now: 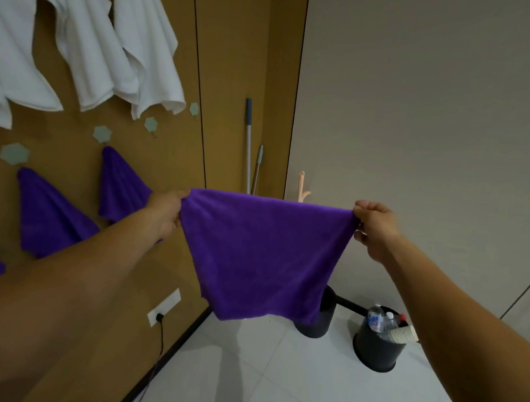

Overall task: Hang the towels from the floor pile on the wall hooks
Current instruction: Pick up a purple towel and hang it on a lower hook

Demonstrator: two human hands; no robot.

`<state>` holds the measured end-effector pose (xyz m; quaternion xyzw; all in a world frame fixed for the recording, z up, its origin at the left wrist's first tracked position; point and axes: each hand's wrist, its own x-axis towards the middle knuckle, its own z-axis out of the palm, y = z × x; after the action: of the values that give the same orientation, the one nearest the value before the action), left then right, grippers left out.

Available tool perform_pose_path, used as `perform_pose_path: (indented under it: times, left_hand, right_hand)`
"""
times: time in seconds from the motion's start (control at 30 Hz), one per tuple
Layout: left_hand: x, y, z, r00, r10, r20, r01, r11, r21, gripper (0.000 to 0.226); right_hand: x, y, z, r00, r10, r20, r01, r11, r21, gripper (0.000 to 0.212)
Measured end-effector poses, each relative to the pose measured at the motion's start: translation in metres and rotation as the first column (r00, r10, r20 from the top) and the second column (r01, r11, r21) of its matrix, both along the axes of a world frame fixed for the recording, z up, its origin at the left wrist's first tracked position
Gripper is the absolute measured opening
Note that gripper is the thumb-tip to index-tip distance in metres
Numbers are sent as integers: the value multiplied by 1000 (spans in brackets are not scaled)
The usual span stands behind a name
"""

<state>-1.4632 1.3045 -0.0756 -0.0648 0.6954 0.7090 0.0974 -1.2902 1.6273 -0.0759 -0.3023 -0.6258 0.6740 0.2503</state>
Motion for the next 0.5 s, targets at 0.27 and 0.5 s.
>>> perform_pose_path:
  times: [0.27,0.5]
  left_hand:
    - [-3,2,-4,994,91,-69,-92,996,-18,21]
    - [-5,2,-10,990,121,-68,-129,985,-118,41]
  right_hand:
    - [-9,10,5,998,43,-37,-38,993,112,27]
    - [-10,17,1,997,65,41,-73,961,267,41]
